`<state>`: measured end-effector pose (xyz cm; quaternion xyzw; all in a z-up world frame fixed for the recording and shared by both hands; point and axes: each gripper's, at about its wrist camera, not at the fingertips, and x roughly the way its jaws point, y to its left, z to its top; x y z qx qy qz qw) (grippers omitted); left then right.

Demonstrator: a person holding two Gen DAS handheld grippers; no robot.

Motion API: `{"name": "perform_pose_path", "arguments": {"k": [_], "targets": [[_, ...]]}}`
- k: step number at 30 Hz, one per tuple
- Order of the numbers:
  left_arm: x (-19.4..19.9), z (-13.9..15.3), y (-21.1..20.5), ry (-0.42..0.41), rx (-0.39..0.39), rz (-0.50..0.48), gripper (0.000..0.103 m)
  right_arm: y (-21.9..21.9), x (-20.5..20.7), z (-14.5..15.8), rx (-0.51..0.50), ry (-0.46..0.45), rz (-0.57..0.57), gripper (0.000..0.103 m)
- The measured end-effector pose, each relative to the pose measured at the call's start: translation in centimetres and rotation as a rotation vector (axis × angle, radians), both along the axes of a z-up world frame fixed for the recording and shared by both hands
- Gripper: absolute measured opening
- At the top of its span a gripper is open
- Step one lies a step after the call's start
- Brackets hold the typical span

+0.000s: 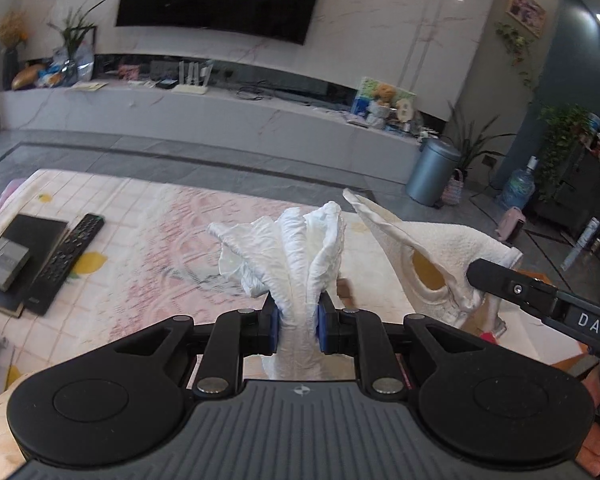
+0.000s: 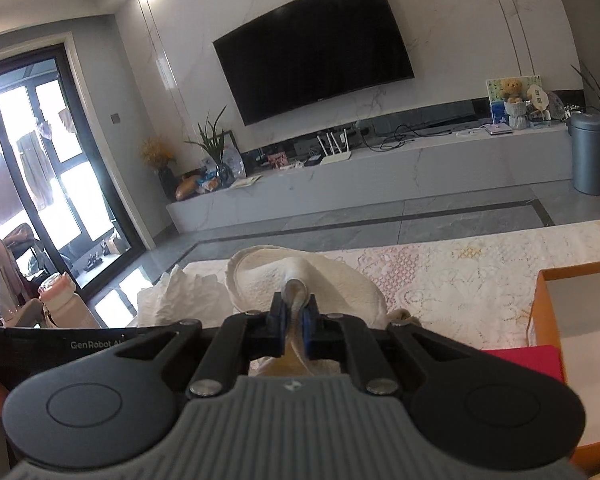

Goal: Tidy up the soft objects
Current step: 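Carry the diaper into the orange-rimmed box and open the left gripper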

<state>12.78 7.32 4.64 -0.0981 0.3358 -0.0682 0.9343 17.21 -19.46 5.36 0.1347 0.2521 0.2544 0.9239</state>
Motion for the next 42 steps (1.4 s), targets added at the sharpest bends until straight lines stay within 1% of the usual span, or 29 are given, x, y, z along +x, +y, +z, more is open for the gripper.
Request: {"name": "perform_pose_path", "arguments": {"k": [4, 6, 10, 12, 16, 19, 21, 23, 27, 30, 34, 38, 40, 42], "targets": [[0.5, 0.9, -3.9, -0.007, -0.007, -0.099, 0.020, -3.5, -1.5, 1.2, -0.011, -0.040, -0.045, 0.006], [1.0, 1.2, -6.0, -0.005, -0.008, -0.151, 0.020, -6.1, -2.1, 1.4, -0.028, -0.043, -0.079, 0.006], [2.8, 1.0, -10.9, 0.032, -0.055, -0.269, 0.020, -11.5, -2.9, 1.5, -0.058, -0.029, -0.163, 0.006], [3.9, 0.6, -13.3, 0.058, -0.063, -0.320, 0.020, -14.4, -2.9, 1.2, -0.069, -0.007, -0.207, 0.006], [6.7, -0.7, -18.5, 0.112, -0.042, -0.408, 0.020, -18.9, -2.5, -0.1, -0.100, 0.046, -0.280, 0.006], [9.0, -2.1, -22.4, 0.184, -0.022, -0.458, 0.020, -21.7, -1.4, -1.6, -0.121, 0.109, -0.309, 0.006], [10.4, -3.4, -24.5, 0.249, -0.009, -0.478, 0.020, -23.1, -0.3, -2.7, -0.148, 0.167, -0.324, 0.006], [12.1, -5.0, -26.1, 0.322, 0.014, -0.486, 0.020, -24.2, 1.2, -4.0, -0.169, 0.240, -0.308, 0.006], [14.7, -8.8, -28.8, 0.483, 0.095, -0.486, 0.020, -26.1, 4.7, -6.9, -0.199, 0.400, -0.245, 0.006], [15.4, -10.8, -30.5, 0.558, 0.181, -0.496, 0.020, -26.3, 7.0, -8.7, -0.239, 0.486, -0.169, 0.006], [16.6, -12.9, -32.1, 0.622, 0.260, -0.501, 0.021, -25.5, 9.5, -11.3, -0.328, 0.581, -0.059, 0.006], [16.9, -14.5, -33.4, 0.655, 0.349, -0.525, 0.023, -25.2, 11.4, -13.7, -0.328, 0.691, 0.018, 0.006], [16.8, -14.9, -33.9, 0.651, 0.393, -0.550, 0.025, -25.0, 12.1, -14.7, -0.342, 0.730, 0.033, 0.006], [16.6, -15.1, -34.4, 0.656, 0.420, -0.562, 0.028, -24.5, 12.3, -15.2, -0.357, 0.756, 0.045, 0.006]]}}
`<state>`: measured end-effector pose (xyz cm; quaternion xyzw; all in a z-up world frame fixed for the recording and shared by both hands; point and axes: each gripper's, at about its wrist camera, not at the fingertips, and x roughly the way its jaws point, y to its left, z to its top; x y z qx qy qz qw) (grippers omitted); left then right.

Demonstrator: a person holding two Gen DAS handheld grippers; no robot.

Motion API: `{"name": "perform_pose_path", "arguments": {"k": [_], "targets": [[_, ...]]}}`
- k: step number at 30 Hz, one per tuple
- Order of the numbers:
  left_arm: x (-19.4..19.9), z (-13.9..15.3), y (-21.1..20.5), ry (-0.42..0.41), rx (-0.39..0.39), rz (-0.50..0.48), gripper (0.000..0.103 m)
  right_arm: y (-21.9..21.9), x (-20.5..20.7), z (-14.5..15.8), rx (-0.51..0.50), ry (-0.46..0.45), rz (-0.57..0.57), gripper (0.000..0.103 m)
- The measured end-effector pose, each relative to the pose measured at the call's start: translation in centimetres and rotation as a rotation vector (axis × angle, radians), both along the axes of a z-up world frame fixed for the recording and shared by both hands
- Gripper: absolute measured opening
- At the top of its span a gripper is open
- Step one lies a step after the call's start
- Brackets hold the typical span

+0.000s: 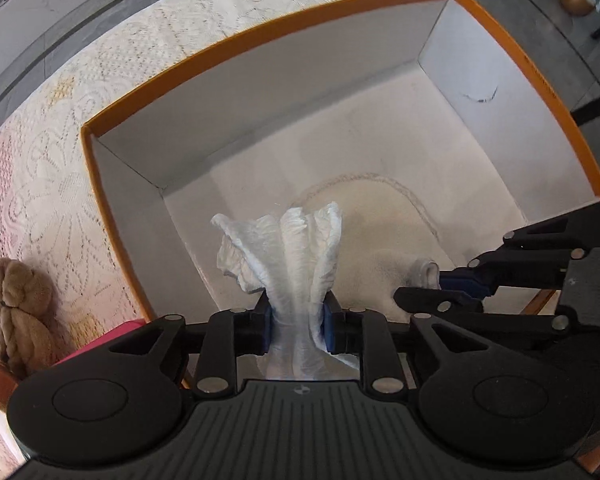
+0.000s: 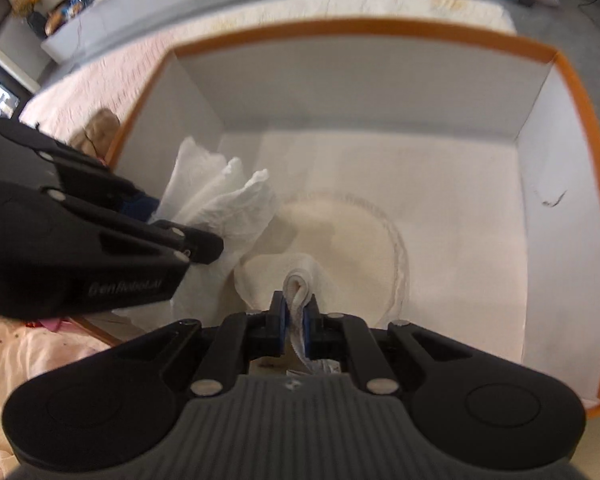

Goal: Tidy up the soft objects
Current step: 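Carry the diaper into the orange-rimmed box and open the left gripper, then move both tools back toward the pile of soft items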

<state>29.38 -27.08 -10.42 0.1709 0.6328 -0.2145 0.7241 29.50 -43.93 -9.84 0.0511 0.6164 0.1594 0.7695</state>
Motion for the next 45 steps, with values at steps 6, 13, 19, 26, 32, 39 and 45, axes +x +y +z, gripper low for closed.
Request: {"name": "perform_pose_path", "arguments": {"k": [6, 13, 19, 26, 32, 39, 45], "targets": [[-0.3, 0.4, 0.0, -0.009, -0.014, -0.021, 0.053, 0.7, -0.3, 0.0, -0.024, 0.006, 0.009, 0.024], [-1.1, 4.2, 1.8, -0.103, -0.100, 0.029, 0.078, 1.2, -1.6, 2.6, -0.067, -0.059, 0.012, 0.037], [-3.6, 8.3, 5.1, -0.188, -0.257, 0.027, 0.069, 1.8, -3.7, 6.5, -0.103, -0.155, -0.045, 0.039], [-9.1, 13.4, 11.2, -0.405, -0.393, 0.030, 0.068, 4.2, -8.3, 12.0, -0.084, -0.385, -0.117, 0.042], [-14.7, 15.3, 18.6, -0.613, -0.399, 0.131, 0.068, 8.9, -12.9, 14.4, 0.017, -0.544, -0.135, 0.042], [-19.5, 11.6, 28.1, -0.665, -0.375, 0.429, 0.068, 15.5, -17.7, 12.6, 0.182, -0.646, -0.146, 0.042], [-21.6, 7.1, 32.5, -0.637, -0.345, 0.622, 0.068, 22.6, -19.8, 9.0, 0.222, -0.648, -0.124, 0.042]]}}
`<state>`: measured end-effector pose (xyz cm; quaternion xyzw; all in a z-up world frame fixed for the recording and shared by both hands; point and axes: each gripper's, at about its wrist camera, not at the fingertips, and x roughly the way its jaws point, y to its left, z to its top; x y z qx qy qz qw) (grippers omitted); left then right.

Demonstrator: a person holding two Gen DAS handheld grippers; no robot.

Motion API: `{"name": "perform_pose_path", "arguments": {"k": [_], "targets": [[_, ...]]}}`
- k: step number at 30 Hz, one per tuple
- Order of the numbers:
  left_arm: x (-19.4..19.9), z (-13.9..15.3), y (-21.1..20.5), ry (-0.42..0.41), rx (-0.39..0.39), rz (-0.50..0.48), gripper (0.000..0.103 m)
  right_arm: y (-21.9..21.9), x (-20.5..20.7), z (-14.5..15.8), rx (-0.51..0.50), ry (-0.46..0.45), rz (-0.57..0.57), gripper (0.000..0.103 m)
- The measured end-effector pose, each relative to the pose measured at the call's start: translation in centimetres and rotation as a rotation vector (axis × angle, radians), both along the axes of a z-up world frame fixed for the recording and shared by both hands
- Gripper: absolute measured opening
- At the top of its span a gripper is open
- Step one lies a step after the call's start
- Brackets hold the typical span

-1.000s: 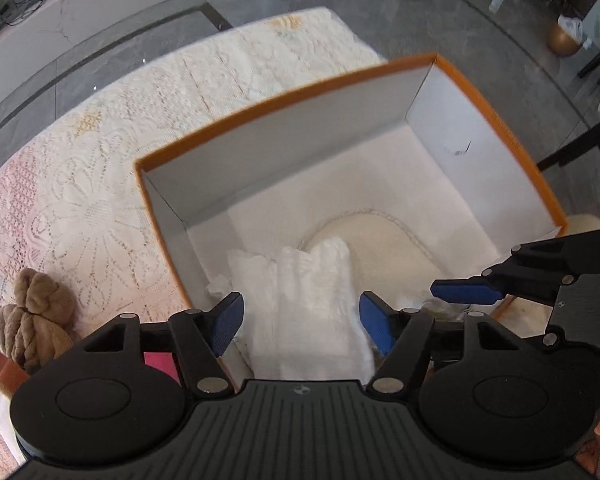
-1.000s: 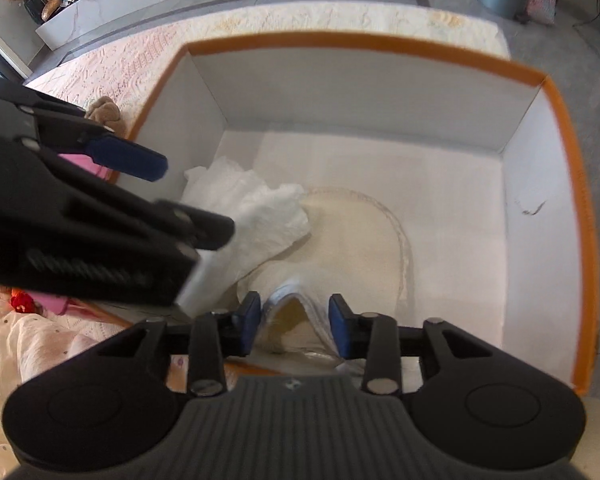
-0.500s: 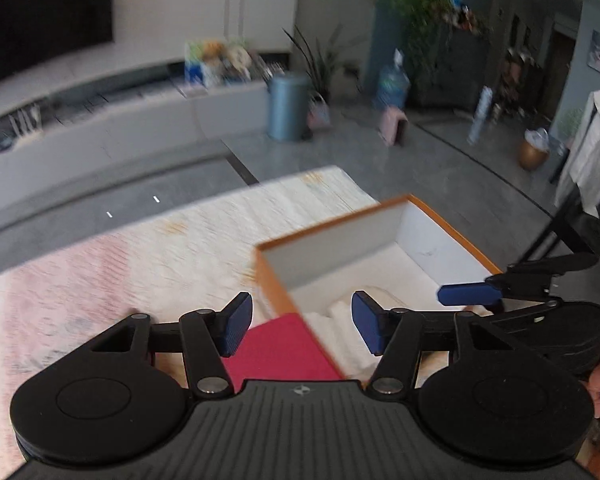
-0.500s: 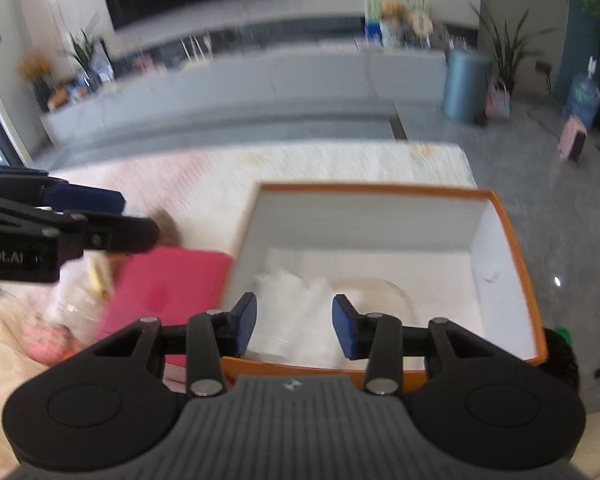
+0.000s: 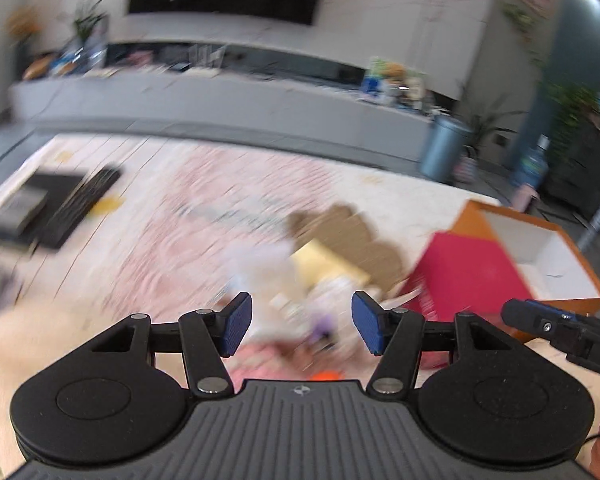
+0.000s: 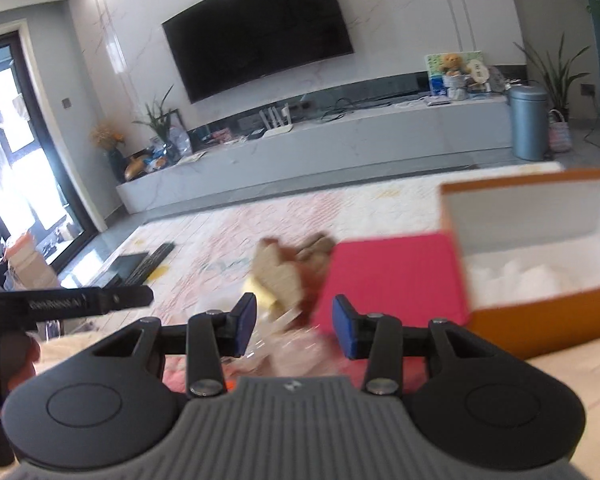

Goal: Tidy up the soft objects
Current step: 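Move both tools back toward the pile of soft items, then grasp the pink crocheted pouch with left gripper while right grasps orange ball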

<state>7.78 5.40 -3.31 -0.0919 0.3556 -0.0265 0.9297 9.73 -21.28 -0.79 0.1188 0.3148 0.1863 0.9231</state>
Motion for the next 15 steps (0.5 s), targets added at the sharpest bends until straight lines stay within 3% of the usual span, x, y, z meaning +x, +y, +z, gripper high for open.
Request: {"name": "perform_pose_path", "arguments": {"k": [8, 10, 11, 15], "targets": [[-2.4, -2.8, 2.8, 0.083, 0.094, 0.032, 0.067, 7.5, 0.9, -4.3, -0.098, 0.059, 0.083, 0.043], [-3.0, -2.8, 3.1, 0.084, 0.119, 0.022, 0.067, 8.7, 1.8, -5.5, -0.119, 0.084, 0.086, 0.050], [-2.9, -2.8, 3.0, 0.084, 0.122, 0.017, 0.067, 9.3, 2.1, -6.3, -0.133, 0.099, 0.085, 0.058], [-2.7, -4.1, 3.6, 0.099, 0.115, 0.006, 0.067, 10.4, 2.6, -8.9, -0.186, 0.154, 0.110, 0.058]]}}
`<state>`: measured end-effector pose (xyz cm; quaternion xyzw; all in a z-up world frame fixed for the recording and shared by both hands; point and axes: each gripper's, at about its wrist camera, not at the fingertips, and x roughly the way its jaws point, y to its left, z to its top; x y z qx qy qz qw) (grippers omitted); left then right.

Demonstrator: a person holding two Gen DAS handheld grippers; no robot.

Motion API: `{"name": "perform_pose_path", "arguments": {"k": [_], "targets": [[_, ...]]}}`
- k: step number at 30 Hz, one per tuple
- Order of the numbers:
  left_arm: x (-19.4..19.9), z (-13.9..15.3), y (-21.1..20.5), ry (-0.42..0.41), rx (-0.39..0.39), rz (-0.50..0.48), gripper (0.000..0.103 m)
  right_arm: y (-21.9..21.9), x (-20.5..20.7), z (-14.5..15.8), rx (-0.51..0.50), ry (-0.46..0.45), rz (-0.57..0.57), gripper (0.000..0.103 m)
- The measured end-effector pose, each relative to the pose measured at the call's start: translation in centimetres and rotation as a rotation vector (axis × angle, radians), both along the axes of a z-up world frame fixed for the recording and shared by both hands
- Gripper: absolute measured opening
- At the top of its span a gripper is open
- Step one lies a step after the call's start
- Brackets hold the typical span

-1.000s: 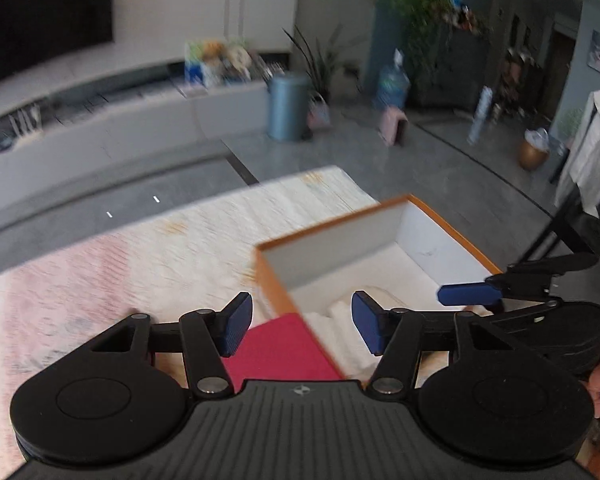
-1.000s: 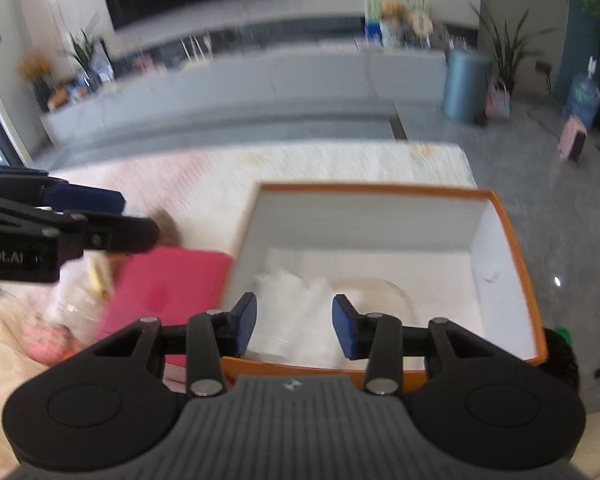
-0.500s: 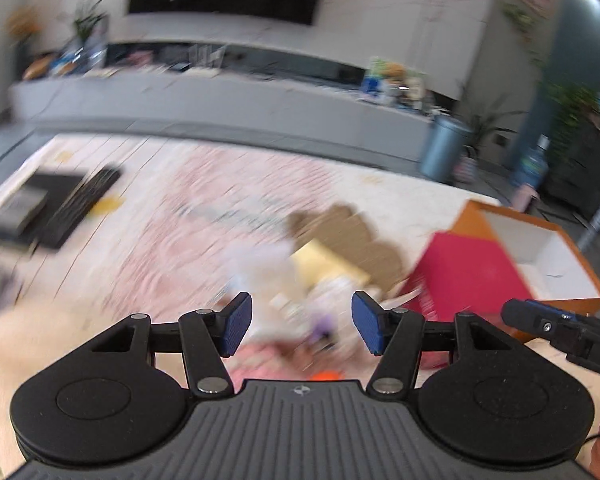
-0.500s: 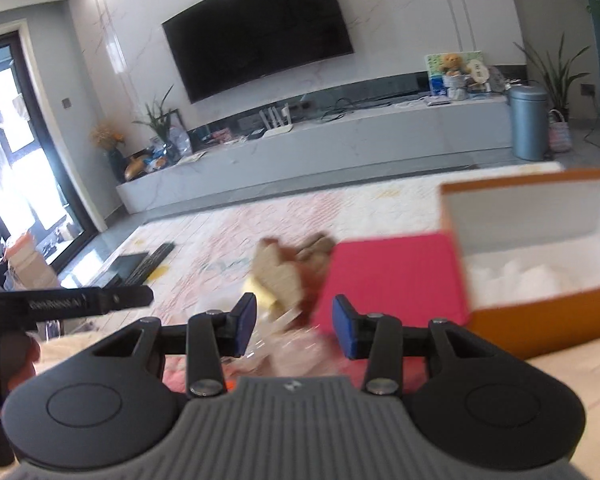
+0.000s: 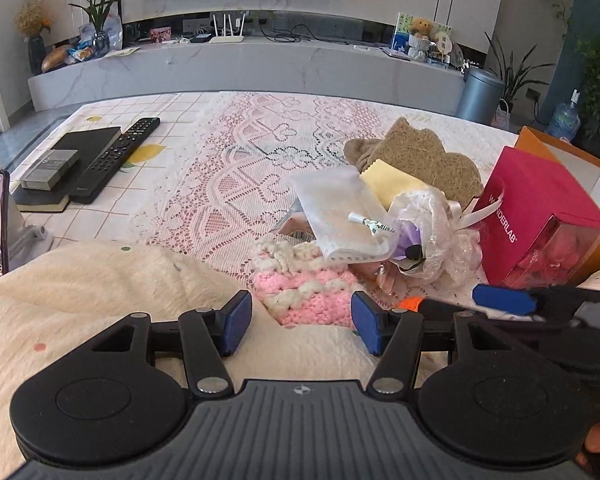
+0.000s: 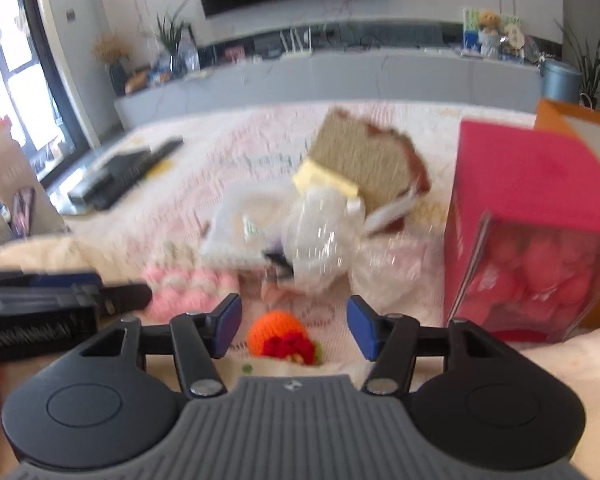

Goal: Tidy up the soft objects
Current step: 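Grasp the pink crocheted pouch with left gripper while right grasps orange ball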

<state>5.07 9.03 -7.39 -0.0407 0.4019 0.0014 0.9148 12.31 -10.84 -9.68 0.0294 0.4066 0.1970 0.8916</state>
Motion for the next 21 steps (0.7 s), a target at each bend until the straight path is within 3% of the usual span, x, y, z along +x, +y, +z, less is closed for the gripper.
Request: {"name": "perform_pose_path", "arguments": {"k": [8, 10, 15, 21], "targets": [[0.7, -0.9, 0.8, 0.002, -0.074, -0.001, 0.072, 0.6, 0.1, -1.7, -0.024, 0.047, 0.060, 0.057], [0.9, -1.0, 0.9, 0.010, -0.084, 0.000, 0.073, 0.7, 0.2, -2.2, -0.021, 0.057, 0.068, 0.051], [1.7, -1.6, 0.0, 0.040, -0.054, -0.021, 0.082, 0.2, 0.0, -2.4, 0.010, 0.043, 0.074, 0.043], [3.3, -2.7, -1.0, 0.087, -0.025, 0.003, 0.086, -1.9, 0.1, -1.9, 0.075, 0.031, 0.005, 0.042]]}}
